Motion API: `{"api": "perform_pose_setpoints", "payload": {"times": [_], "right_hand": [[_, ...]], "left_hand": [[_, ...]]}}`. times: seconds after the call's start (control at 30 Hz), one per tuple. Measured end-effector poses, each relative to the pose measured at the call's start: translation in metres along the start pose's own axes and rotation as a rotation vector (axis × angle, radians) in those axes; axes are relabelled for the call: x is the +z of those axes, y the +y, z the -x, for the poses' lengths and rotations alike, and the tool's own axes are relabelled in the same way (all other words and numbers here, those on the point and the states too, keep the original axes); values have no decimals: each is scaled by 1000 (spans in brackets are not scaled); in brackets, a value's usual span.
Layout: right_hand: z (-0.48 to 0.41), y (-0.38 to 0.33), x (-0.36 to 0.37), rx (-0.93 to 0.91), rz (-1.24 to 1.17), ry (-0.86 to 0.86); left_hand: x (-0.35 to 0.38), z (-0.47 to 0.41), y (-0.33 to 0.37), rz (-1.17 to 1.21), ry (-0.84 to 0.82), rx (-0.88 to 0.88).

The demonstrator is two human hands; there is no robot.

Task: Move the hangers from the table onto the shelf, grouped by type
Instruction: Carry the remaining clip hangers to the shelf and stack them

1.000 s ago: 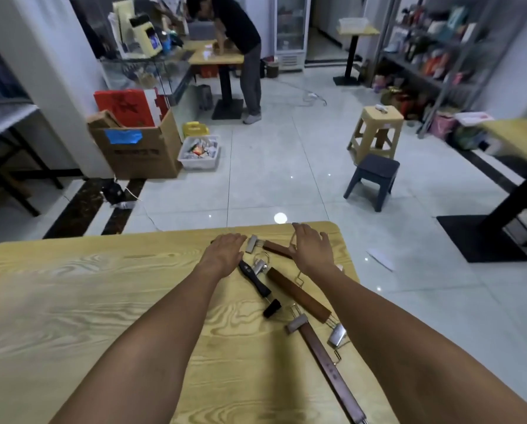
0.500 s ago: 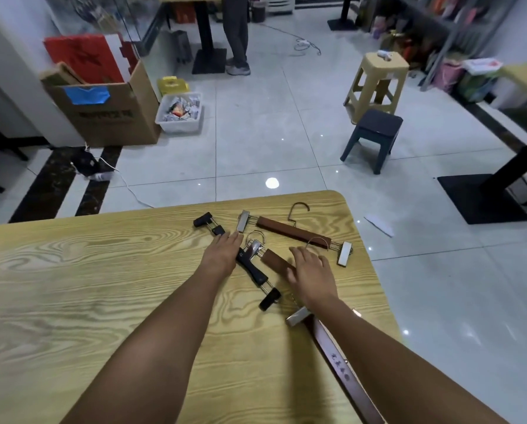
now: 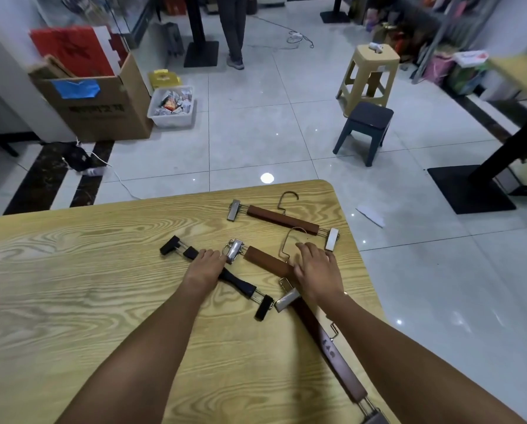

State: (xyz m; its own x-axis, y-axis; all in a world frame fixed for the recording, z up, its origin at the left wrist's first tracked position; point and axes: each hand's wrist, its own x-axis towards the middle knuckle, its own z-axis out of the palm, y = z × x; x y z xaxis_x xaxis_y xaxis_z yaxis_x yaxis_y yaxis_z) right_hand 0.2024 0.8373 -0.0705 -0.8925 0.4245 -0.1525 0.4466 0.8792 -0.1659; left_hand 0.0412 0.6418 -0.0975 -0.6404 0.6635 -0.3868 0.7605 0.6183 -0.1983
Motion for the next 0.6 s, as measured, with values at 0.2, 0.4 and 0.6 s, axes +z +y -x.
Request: {"api": "perform_pose_setpoints", "payload": {"times": [0.2, 0.4, 0.6], "right_hand": [[24, 5, 1, 3, -2, -15], [38, 3, 10, -6, -38, -28], [49, 4, 17, -33, -19, -47]], "left_hand": [[3, 35, 0, 194, -5, -72], [5, 52, 2, 262, 38, -149], [13, 58, 5, 299, -1, -259]]}}
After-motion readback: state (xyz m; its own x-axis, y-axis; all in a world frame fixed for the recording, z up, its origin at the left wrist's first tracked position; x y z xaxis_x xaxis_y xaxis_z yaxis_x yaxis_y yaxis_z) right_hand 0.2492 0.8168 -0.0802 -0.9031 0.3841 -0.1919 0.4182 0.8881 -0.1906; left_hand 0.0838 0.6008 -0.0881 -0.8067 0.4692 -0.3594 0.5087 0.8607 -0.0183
